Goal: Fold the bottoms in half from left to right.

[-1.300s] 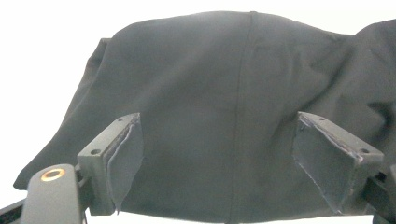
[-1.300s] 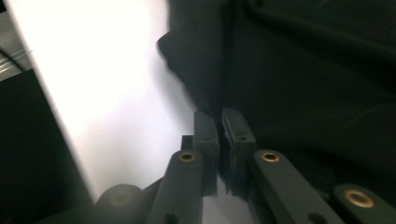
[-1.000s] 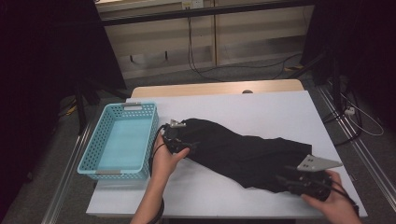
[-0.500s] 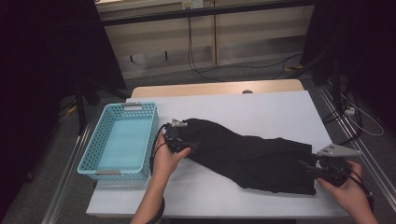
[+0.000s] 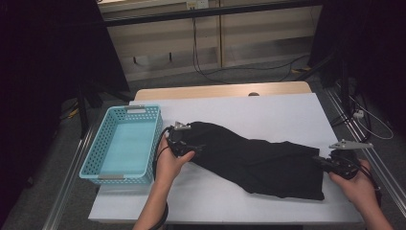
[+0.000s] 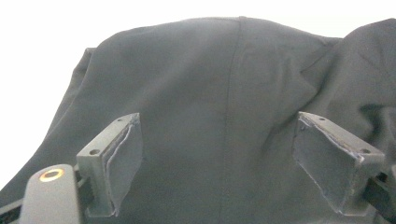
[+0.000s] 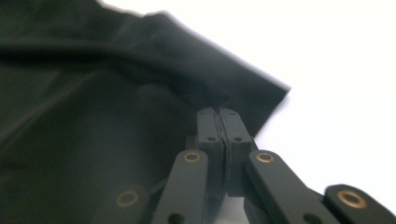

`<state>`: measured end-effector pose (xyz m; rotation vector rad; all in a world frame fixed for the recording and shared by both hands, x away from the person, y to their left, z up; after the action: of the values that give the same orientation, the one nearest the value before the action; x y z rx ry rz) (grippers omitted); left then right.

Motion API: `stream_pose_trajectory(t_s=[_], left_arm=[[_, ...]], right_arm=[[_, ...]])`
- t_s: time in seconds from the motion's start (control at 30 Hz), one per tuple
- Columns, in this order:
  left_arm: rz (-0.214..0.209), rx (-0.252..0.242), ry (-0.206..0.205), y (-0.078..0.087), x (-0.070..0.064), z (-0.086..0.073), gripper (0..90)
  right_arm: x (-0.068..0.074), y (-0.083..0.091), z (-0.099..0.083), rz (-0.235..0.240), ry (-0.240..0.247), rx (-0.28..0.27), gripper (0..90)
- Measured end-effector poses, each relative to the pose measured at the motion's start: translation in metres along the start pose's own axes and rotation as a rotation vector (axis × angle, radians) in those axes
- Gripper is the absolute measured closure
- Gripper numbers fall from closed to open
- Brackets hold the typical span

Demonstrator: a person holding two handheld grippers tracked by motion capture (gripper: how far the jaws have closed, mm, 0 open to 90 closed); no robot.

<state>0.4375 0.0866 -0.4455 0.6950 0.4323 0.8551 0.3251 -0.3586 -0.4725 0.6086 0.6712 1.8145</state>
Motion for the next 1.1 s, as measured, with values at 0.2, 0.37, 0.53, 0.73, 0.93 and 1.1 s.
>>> stream_pose_trajectory(t_s=[0.2, 0.37, 0.53, 0.73, 0.93, 1.1], left_arm=[[0.007, -0.006, 0.003, 0.0, 0.001, 0.0, 17.2], [0.008, -0.006, -0.001, 0.0, 0.0, 0.0, 17.2], [0.0, -0.006, -0.008, 0.001, -0.004, 0.001, 17.1], [-0.002, 0.0, -0.015, 0.003, -0.003, 0.0, 15.5], [0.0, -0.008, -0.009, 0.006, -0.005, -0.001, 15.5], [0.003, -0.004, -0.002, 0.004, -0.004, -0.003, 15.0]], right_arm=[[-0.017, 0.001, 0.011, -0.06, -0.007, -0.059, 88.4], [-0.009, -0.005, 0.002, -0.085, 0.02, -0.042, 64.6], [0.008, 0.007, 0.001, -0.071, 0.061, -0.051, 51.2], [0.026, 0.016, -0.019, 0.007, 0.04, -0.041, 46.8], [0.018, 0.024, -0.026, -0.025, -0.019, -0.049, 44.5], [0.035, 0.016, -0.036, -0.002, 0.033, -0.003, 40.4]])
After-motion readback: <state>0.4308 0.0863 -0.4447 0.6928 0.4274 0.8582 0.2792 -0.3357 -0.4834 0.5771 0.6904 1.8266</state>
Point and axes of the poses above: each handheld gripper's, and its own axes: y roughly backward along the jaws, z roughly out of its top, x roughly to its left, the point moved 4 cm from there along -y, roughly forward along the jaws, and after that the axes turned 4 degrees about z, right-handed, at the moved point
